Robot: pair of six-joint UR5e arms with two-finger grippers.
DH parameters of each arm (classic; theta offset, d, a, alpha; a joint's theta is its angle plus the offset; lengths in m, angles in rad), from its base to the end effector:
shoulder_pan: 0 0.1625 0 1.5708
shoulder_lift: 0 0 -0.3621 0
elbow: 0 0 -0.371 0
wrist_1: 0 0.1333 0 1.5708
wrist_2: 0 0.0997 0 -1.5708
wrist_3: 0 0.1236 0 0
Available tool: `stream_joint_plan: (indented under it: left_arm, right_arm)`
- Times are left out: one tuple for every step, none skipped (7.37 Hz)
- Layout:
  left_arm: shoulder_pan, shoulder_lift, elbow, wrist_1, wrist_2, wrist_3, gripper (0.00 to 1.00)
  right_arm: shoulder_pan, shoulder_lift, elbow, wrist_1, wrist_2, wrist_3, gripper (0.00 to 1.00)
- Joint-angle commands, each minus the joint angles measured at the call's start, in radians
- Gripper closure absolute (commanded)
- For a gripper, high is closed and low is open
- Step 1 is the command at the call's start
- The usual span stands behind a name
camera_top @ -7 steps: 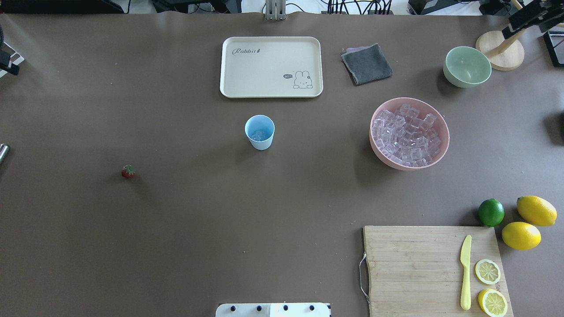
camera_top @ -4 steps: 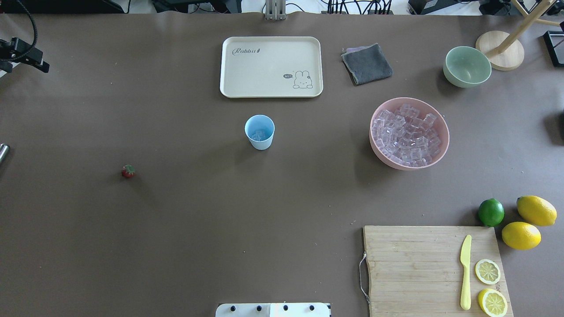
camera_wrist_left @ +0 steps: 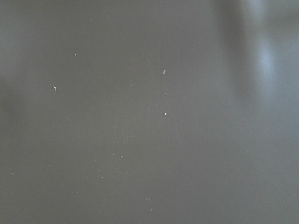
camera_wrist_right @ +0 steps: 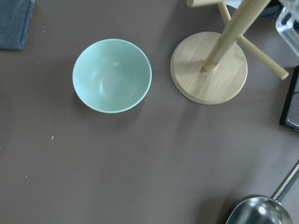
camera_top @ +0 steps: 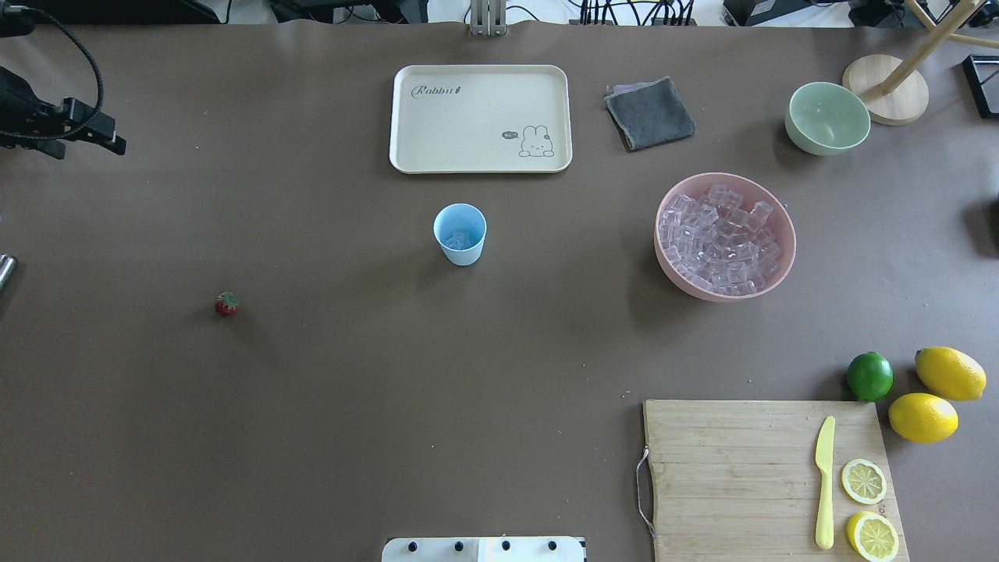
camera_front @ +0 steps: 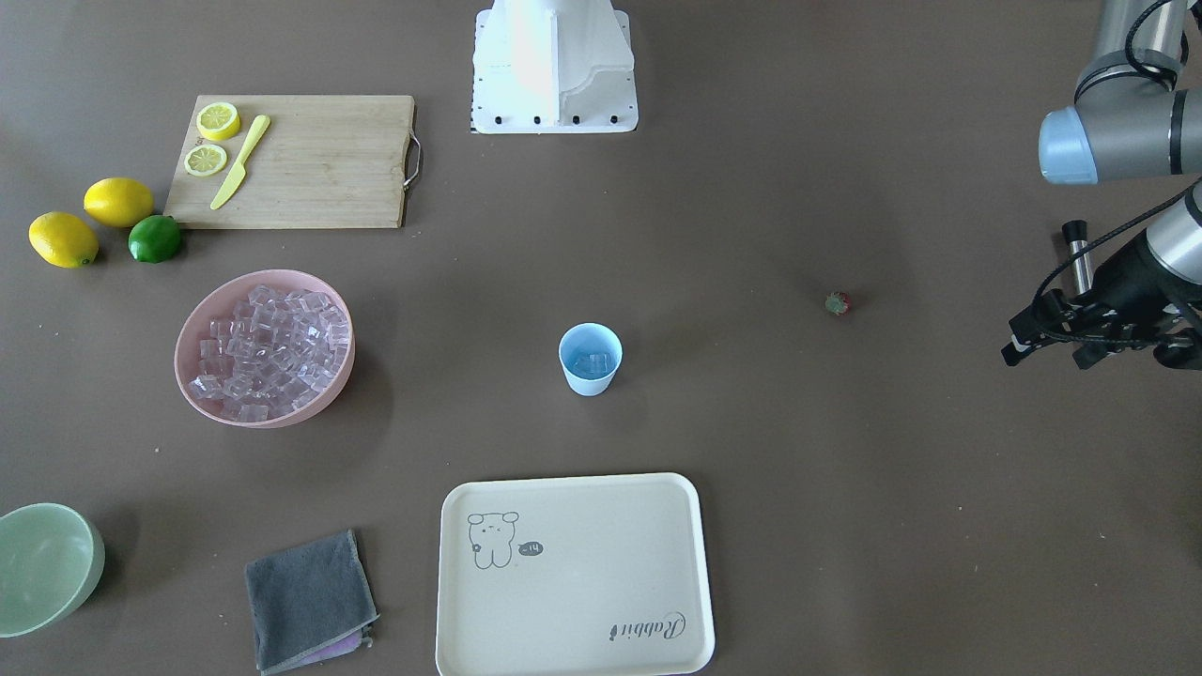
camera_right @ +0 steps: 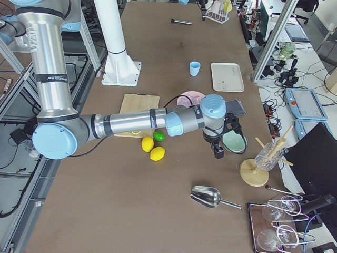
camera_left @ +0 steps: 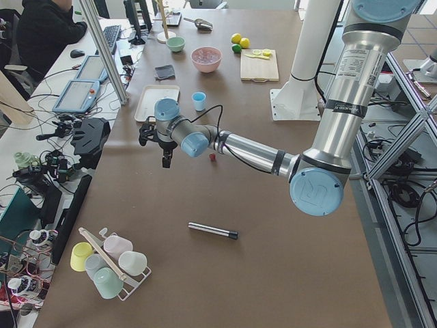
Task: Mash ice and strawberries in cup
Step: 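Reach the left gripper down to the small red strawberry on the table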
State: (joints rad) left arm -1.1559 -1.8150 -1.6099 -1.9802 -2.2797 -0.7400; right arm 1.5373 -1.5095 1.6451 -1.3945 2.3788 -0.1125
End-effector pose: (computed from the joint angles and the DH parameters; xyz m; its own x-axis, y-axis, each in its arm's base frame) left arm 0.1856 -0.5525 0.4187 0.5984 0.0321 -0.8006 0.1263 0.9829 0.1338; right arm 0.0268 -0.5121 0.5245 0.6752 -0.3501 0.6492 0.1084 0.9177 0.3822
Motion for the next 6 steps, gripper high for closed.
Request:
stream_joint_plan:
  left_arm:
    - [0.131, -0.033, -0.01, -0.02, 0.095, -0.111, 0.01]
    - [0.163, -0.043, -0.019, -0.022, 0.107, -0.134, 0.01]
    - [0.204, -0.046, -0.01, -0.022, 0.136, -0.134, 0.01]
    - [0.247, -0.046, -0.016, -0.022, 0.178, -0.171, 0.01]
    - [0.321, -0.034, -0.019, -0.026, 0.218, -0.218, 0.01]
    - [0.331, 0.021, -0.04, -0.081, 0.224, -0.225, 0.01]
  right_arm:
    - [0.053, -0.124, 0.013, 0.014, 0.005, -0.088, 0.01]
    - [0.075, -0.124, 0.015, 0.009, 0.016, -0.088, 0.01]
    - [0.073, -0.121, 0.013, -0.004, 0.011, -0.088, 0.01]
    - [0.073, -0.117, 0.019, -0.011, 0.011, -0.088, 0.01]
    - [0.075, -0.127, 0.027, -0.011, 0.013, -0.088, 0.01]
    - [0.075, -0.127, 0.03, -0.009, 0.011, -0.088, 0.01]
